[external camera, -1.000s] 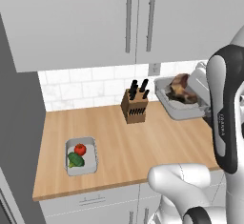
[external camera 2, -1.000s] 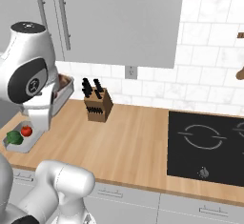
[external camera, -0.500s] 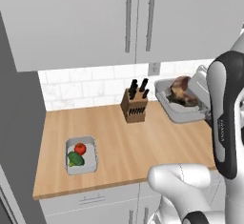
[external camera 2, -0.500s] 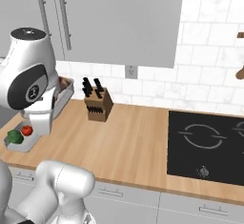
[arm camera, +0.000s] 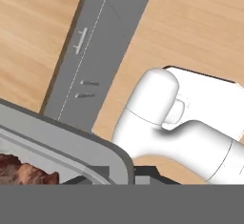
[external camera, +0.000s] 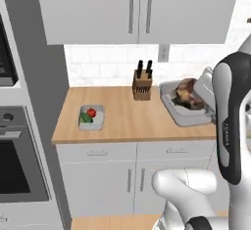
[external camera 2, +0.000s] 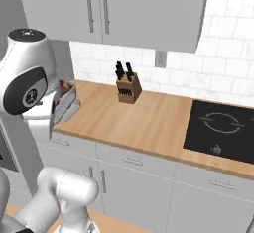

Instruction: Take the meat container that has the steak and place it on the second highest rack of the freezer. Then take the vegetable container that has the tomato and broccoli and place it on the highest rack of the freezer.

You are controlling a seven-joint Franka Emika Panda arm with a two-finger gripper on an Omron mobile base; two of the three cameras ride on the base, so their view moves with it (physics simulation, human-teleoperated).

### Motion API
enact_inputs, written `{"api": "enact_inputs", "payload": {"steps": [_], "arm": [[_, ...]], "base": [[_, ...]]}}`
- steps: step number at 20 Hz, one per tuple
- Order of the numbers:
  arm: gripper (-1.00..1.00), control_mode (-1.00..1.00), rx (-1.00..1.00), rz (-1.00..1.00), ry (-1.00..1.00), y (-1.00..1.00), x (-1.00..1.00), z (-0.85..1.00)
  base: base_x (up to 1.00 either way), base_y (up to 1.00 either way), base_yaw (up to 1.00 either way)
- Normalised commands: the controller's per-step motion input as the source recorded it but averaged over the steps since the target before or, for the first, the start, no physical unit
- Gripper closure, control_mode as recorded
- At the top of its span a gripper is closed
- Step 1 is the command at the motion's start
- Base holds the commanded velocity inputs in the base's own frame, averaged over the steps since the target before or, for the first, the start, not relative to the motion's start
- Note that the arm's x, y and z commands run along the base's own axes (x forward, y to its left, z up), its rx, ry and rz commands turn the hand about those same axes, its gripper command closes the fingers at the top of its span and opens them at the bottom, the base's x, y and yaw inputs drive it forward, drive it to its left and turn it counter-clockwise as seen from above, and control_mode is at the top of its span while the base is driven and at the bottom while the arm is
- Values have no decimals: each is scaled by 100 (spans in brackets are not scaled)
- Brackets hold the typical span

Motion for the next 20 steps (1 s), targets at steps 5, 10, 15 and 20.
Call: {"api": "enact_inputs", "payload": {"steps": [5,10,15,20], "arm": [[100,100,0,0,0,0,0,0],[100,100,0,0,0,0,0,0],[100,100,0,0,0,0,0,0],[100,100,0,0,0,0,0,0]], "base": [[-15,-17,76],[-6,-1,92],[-4,14,75],[47,75,24]]}}
